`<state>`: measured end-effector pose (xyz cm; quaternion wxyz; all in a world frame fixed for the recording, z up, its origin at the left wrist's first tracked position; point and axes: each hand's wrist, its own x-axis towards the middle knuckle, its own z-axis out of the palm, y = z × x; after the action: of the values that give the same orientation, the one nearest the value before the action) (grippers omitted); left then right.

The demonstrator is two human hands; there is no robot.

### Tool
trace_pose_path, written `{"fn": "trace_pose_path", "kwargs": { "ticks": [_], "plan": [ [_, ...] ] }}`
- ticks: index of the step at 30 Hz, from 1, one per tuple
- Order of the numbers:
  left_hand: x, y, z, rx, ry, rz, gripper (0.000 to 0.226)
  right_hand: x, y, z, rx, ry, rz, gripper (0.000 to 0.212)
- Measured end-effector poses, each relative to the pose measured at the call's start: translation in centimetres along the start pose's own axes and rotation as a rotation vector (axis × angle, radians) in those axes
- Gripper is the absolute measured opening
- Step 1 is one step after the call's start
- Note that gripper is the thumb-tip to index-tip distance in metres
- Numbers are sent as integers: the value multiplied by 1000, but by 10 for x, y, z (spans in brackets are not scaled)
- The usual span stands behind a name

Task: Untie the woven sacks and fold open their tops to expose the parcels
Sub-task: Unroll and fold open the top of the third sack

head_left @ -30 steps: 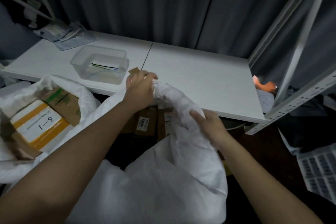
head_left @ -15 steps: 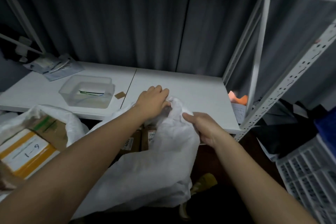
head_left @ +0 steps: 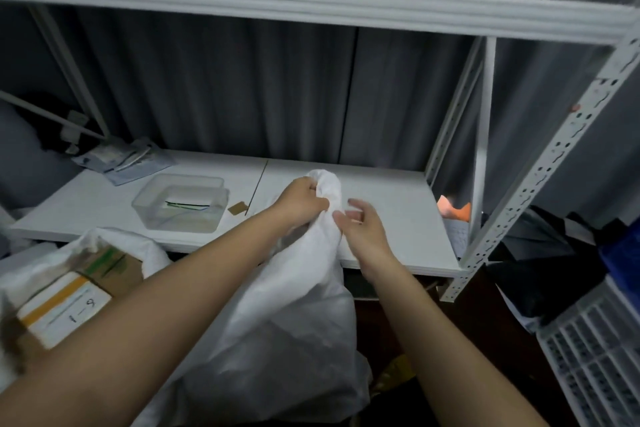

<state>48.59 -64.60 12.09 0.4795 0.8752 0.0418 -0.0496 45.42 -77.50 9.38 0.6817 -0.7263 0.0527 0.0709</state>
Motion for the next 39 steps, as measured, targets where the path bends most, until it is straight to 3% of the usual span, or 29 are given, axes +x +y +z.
{"fn": "trace_pose_path", "kwargs": {
  "ticks": [3,5,7,9,10,13,15,17,20,22,24,27,28,29,31,33,36,39],
  "plan": [
    [-3,6,0,-11,-3,20,10,-7,6,6,-105,53,-48,22],
    [-9,12,-9,-97,-41,-1,16,6,-3,5,103,30,88,15],
    [-18,19,-22,-294,-79,-57,23,19,-21,4,440,-102,188,20],
    [-23,20,-33,-446,-107,-79,29,27,-31,6,681,-156,145,32],
    [-24,18,-35,-474,-109,-75,28,28,-31,10,673,-132,113,33],
    [-24,6,-34,-371,-46,-72,24,18,-18,17,203,109,-129,21],
    [-21,-1,-36,-325,-43,-81,28,17,-12,8,-197,161,-464,24],
    [-21,-1,-38,-260,-87,-67,26,27,-20,-12,-577,13,-781,46],
    [-17,-4,-39,-209,-124,-67,19,45,-51,-32,-1063,-322,-902,40],
    [-17,-6,-40,-285,-142,-128,13,56,-71,-31,-1230,-497,-829,30],
    [-20,-2,-44,-289,-65,-161,31,64,-84,-22,-1196,-586,-699,23],
    [-36,2,-41,182,97,-29,83,80,-94,-6,-977,-629,-528,20],
    [-44,2,-34,405,117,17,89,86,-96,-2,-904,-644,-468,20],
    [-47,0,-28,621,139,67,84,93,-96,0,-832,-651,-409,20],
    [-37,-8,-31,938,240,176,52,106,-91,0,-683,-638,-298,18],
    [-16,-10,-58,987,363,197,24,116,-84,-2,-520,-641,-219,18],
    [2,-3,-85,1036,386,218,19,116,-85,-8,-422,-775,-94,21],
    [0,-5,-74,1050,399,361,23,106,-92,-10,-712,-907,-87,25]
  ]
}}
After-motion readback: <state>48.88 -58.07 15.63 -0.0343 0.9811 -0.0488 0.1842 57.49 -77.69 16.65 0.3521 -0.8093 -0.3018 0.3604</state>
